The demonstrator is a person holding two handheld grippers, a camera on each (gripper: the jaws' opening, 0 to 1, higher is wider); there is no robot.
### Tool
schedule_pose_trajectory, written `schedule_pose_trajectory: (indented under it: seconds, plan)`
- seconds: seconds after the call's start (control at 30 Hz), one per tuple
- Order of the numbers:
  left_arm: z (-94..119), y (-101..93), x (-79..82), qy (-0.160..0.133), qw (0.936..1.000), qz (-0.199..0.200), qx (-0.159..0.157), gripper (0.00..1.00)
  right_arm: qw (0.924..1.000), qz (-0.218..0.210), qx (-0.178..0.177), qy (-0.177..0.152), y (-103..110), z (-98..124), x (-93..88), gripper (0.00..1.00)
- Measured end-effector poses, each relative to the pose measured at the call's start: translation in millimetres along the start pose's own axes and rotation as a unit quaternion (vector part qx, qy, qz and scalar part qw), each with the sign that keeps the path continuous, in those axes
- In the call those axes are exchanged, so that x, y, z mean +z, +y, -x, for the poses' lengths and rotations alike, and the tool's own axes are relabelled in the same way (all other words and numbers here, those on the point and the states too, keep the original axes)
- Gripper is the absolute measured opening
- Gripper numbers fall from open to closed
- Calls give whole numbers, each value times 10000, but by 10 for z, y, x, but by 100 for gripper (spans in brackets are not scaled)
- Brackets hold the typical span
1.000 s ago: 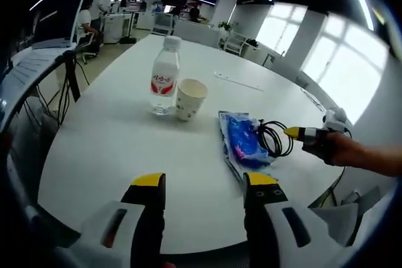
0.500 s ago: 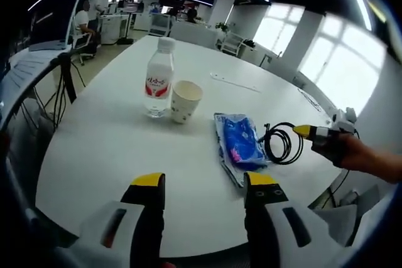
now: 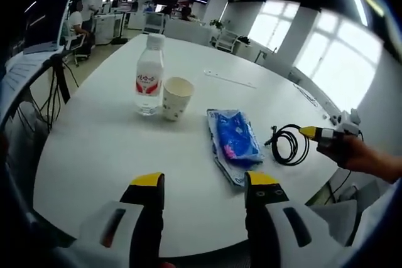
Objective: Arrange the tabletop items into an orderly group along one side of the table until the central work area is clear of visible clutter.
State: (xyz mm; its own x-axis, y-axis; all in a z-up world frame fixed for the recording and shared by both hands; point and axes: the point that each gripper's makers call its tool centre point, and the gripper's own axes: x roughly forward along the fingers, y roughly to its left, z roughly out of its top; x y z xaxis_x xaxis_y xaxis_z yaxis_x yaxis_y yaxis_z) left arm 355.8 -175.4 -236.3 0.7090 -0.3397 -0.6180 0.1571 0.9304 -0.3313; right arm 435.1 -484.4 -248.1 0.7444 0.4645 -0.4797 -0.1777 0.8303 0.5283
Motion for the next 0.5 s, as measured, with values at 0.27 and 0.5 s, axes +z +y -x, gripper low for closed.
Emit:
schedule_pose_trajectory:
  seconds: [0.27, 0.5]
  plan:
    - [-7, -24, 34, -30, 10000, -46, -9, 51, 9995, -204, -217, -40, -209, 125, -66, 0]
    - [-28, -53, 36, -23, 10000, -58, -44, 51, 9993, -223, -314, -37, -313, 122, -90, 0]
